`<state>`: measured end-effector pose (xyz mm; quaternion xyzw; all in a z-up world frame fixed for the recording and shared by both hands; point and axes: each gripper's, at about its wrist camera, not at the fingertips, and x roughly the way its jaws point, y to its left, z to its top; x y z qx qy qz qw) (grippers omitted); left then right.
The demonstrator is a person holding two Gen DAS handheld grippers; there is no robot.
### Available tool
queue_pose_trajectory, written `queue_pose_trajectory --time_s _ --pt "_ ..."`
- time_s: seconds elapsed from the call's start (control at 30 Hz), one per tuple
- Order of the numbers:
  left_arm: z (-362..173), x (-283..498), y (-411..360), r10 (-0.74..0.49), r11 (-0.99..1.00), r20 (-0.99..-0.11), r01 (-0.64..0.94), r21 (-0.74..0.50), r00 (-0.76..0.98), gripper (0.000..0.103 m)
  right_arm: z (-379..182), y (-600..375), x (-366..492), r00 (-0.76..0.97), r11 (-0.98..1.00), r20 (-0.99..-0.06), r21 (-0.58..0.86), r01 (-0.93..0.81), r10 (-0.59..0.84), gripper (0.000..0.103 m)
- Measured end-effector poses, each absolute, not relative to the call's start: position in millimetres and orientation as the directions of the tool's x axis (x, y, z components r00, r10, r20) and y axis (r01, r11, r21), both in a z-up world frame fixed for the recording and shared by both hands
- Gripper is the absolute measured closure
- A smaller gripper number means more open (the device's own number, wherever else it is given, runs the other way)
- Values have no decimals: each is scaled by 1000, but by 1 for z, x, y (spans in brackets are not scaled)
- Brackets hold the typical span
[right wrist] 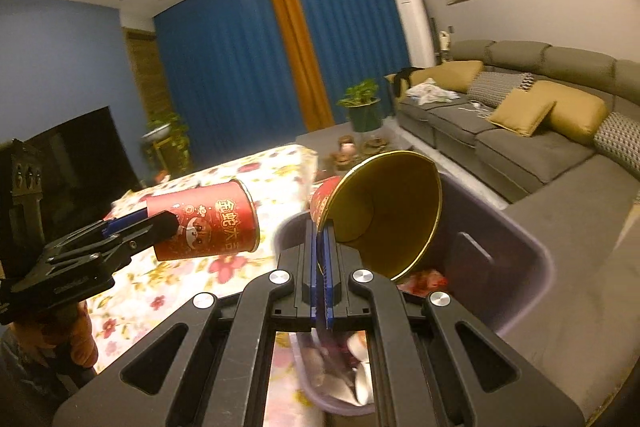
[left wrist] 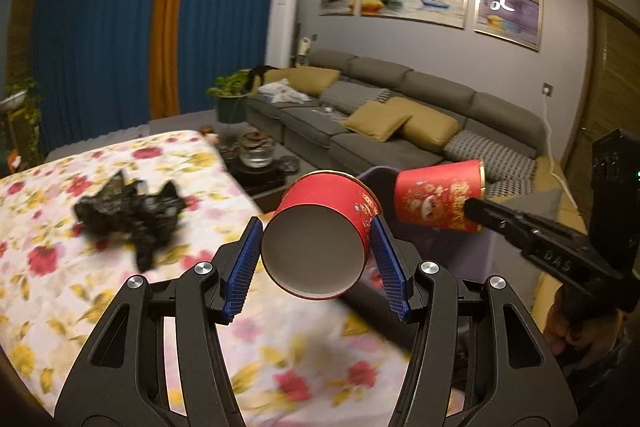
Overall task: Collect trash
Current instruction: 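Carry both red cups in the left and right grippers over the grey bin, then open both grippers to drop the red cups into the grey bin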
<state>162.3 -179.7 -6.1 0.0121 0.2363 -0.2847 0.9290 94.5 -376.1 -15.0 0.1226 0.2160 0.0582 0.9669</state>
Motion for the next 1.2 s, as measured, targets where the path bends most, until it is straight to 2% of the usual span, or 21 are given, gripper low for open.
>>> queue_pose_trajectory --time_s 0.33,0.77,0.83,0.87,0.93,1.0,1.2 --pt "-22 180 -230 -582 792 -463 595 -137 668 49 -30 -405 92 901 968 -428 245 47 64 99" --pt "-35 194 -245 -632 756 -471 624 -198 616 49 -29 -402 100 903 963 -427 258 81 39 98" --pt "-37 194 -244 -637 752 -469 628 -201 612 39 -28 -402 97 906 962 -423 258 89 30 96" --pt "-38 193 -245 -635 753 -468 627 -199 615 36 -28 -402 97 907 962 -421 258 94 25 89" --pt "-39 193 -242 -628 760 -467 621 -194 623 29 -26 -403 93 912 961 -410 257 105 10 65" --pt "-40 193 -238 -615 772 -468 606 -192 635 24 -23 -402 91 918 961 -398 252 116 -6 52" --pt "-38 191 -224 -567 810 -472 560 -173 675 18 -18 -394 86 930 963 -365 239 125 -30 32"
